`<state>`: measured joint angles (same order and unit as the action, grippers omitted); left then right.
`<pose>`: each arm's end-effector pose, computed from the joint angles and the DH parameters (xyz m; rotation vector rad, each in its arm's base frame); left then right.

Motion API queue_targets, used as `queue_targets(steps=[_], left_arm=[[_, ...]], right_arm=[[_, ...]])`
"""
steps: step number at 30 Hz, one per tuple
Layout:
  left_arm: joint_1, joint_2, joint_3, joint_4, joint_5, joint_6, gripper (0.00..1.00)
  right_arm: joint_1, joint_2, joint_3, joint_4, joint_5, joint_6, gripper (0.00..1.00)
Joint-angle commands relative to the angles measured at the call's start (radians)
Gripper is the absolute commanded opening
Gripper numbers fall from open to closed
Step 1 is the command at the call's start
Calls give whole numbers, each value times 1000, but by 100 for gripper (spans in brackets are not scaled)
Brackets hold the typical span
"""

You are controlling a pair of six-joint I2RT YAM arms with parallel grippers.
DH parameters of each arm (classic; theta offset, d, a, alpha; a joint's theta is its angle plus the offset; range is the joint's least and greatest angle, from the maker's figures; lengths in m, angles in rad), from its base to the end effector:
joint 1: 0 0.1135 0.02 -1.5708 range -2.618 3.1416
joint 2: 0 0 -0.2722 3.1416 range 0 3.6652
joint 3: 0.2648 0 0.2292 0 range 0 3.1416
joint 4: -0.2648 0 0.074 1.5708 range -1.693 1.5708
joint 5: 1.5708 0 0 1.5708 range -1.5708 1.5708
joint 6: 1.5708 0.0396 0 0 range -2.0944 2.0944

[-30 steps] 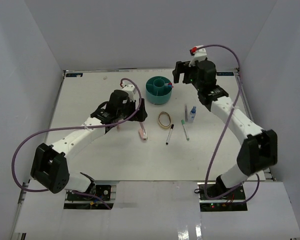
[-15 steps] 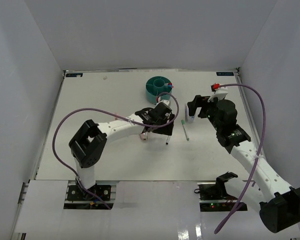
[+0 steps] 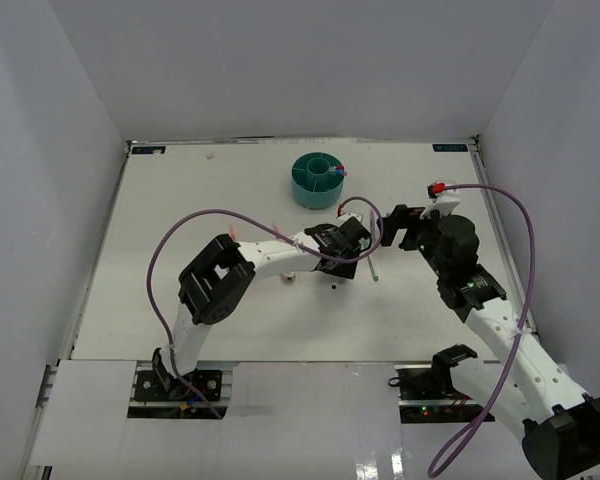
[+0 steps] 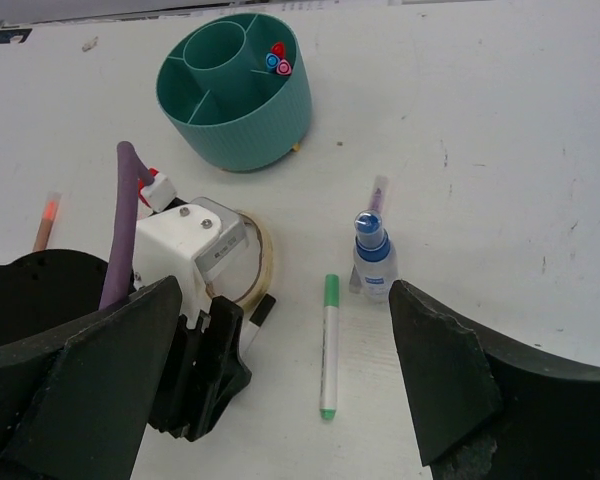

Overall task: Sort the stationery into containers
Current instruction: Pick up the pen from the center of the board.

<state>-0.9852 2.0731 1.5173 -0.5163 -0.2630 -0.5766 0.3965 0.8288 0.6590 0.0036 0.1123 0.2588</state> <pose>0.2431 -0.3479 0.1877 0.4414 2.5617 -0.2216 0.1641 0.0639 0.3171 -0.0373 1.7509 0.3833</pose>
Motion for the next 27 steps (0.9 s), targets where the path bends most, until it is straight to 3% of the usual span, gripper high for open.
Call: queue_targets(steps=[1,9,10,13,22,27], left_arm=[[-3,11,44,-19,-38,6,59],[-9,30,17,-22,-35,-8,34],[-9,25,11,-22,-35,-14,24],[-18,-2,-16,-19,-44,-20,10],[-35,-215,-112,62,-78,27,2],[-35,-369,-244,250,-76,125,2]], right_arm=[[-1,-28,-1,44,12,11,91],[-1,-42,-13,45,30,7,91],[1,-43,-13,47,32,7,91],[-1,-43,-10,44,23,5,91],[-1,-28,57,19,-101,-6,92],[1,16,142,-62,-189,-7,93]])
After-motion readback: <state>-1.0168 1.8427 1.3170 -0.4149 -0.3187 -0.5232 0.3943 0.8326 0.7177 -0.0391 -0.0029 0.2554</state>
